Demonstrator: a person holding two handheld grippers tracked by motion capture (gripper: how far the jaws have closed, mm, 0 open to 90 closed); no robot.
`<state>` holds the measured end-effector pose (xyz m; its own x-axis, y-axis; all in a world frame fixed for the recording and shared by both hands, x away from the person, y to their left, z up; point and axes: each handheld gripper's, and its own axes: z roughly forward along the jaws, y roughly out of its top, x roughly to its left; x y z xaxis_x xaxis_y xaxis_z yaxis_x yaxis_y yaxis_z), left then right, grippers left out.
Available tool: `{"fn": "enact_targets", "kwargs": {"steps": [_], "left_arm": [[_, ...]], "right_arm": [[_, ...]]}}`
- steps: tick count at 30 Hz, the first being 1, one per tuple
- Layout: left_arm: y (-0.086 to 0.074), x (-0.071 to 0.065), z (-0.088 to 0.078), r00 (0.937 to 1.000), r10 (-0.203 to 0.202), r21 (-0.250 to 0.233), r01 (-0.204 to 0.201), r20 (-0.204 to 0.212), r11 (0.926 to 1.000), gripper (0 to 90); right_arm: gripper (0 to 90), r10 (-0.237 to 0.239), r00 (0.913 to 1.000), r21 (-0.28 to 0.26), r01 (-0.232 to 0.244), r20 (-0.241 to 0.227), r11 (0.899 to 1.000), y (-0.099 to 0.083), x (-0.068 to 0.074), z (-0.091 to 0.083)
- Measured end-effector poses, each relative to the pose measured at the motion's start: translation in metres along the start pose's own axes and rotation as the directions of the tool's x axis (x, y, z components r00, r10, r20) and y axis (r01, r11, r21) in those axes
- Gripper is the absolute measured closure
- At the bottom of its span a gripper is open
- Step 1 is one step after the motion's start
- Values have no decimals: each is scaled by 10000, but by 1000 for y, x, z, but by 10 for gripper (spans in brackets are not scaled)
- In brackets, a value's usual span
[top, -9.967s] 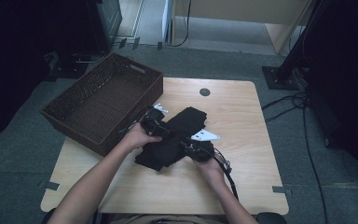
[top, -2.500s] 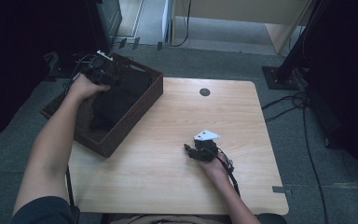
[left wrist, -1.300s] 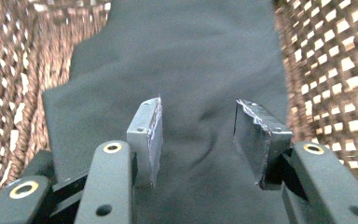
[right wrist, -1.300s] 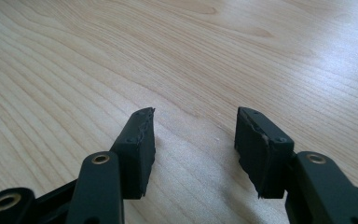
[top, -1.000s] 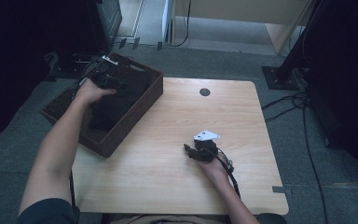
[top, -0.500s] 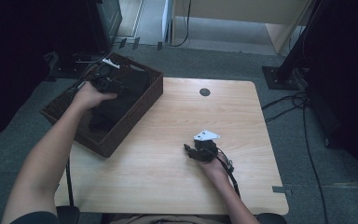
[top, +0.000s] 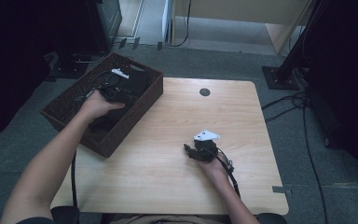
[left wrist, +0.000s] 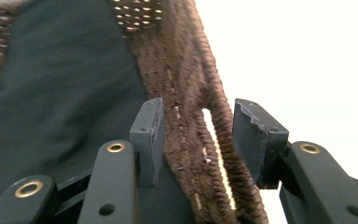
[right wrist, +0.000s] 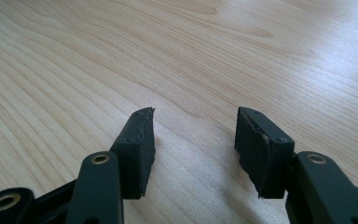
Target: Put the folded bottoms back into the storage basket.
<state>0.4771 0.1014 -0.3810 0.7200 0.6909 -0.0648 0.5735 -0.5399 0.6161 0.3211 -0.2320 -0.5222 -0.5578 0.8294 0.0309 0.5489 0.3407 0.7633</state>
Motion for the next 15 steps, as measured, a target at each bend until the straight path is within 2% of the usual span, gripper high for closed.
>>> {"fn": "enact_targets", "kwargs": {"steps": [2, 9, 15], "left_arm": [[-1, -1, 1, 9998, -160, -107, 162, 113, 9998, 548], [-6, -15, 9, 9991, 326, 249, -332, 260, 9991, 559], [-13, -20, 23, 9990, 246, 790, -276, 386, 9965, 591]], "right_arm": [[479, -14, 10000, -6, 14, -5, 10000, 0, 0, 0], [479, -3, 10000, -1, 3, 1, 10000, 0, 0, 0], [479, -13, 10000, -6, 13, -4, 10000, 0, 0, 0]]}}
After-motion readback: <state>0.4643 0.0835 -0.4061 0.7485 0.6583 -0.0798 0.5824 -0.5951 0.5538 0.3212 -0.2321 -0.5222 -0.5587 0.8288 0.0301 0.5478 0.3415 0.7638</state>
